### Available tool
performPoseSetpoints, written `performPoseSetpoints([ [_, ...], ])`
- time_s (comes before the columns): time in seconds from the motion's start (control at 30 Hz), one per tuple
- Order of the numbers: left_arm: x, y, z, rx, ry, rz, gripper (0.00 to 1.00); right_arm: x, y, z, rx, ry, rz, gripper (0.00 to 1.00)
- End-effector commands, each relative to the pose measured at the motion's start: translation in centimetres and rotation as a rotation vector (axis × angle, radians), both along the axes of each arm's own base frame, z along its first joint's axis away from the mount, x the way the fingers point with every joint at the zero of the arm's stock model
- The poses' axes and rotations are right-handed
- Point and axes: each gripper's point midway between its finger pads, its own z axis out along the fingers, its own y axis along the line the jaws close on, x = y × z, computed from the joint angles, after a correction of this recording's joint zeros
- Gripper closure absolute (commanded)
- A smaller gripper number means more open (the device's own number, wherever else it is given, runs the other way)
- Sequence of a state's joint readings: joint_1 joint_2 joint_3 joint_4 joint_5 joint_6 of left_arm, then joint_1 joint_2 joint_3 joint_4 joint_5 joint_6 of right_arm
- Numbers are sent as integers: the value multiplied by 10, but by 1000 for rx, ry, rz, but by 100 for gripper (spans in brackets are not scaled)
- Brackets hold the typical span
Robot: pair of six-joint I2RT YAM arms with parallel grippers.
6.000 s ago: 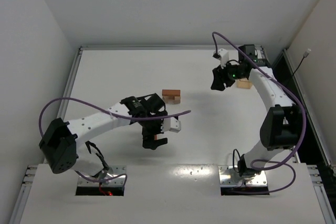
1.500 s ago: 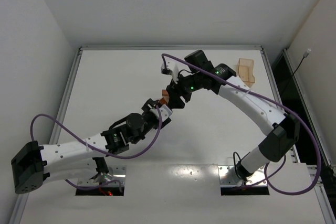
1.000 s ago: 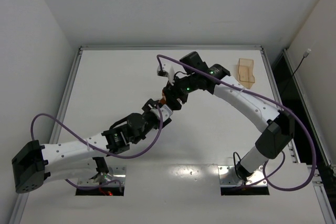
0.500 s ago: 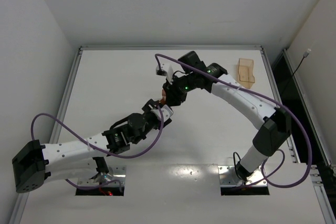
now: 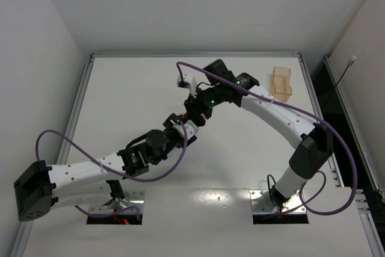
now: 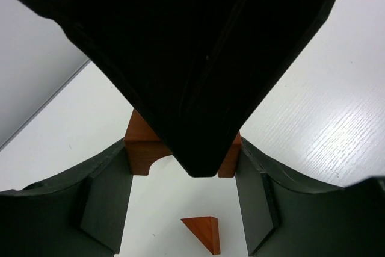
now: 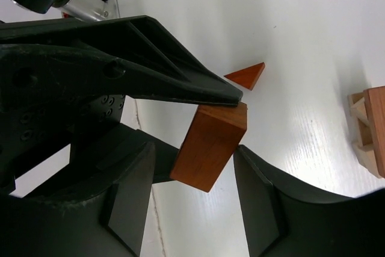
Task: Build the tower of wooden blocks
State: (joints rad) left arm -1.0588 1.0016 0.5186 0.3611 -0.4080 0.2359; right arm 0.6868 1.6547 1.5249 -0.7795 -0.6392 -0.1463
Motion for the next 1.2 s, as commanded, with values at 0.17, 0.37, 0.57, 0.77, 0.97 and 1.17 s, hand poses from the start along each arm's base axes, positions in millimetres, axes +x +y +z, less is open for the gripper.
performPoseSetpoints([
  [0.17, 8, -3, 37, -99, -71, 10, 100, -4, 11, 17, 48, -23, 33, 50],
  [0.37, 10, -5, 39, -93, -77, 10, 100, -3, 10, 9, 8, -41, 17, 59],
  [0.57, 11, -7, 45, -101, -82, 10, 100, -2, 8, 3, -21, -53, 2, 74],
  [0.77, 11, -10, 46, -101, -82, 1, 100, -4, 10, 2, -26, -58, 5, 100],
  [0.97, 11, -10, 46, -101, -82, 1, 75, -6, 10, 6, -15, -60, 11, 100],
  [1.17, 10, -9, 45, -93, -77, 1, 24, -5, 10, 6, -15, -68, 17, 100],
])
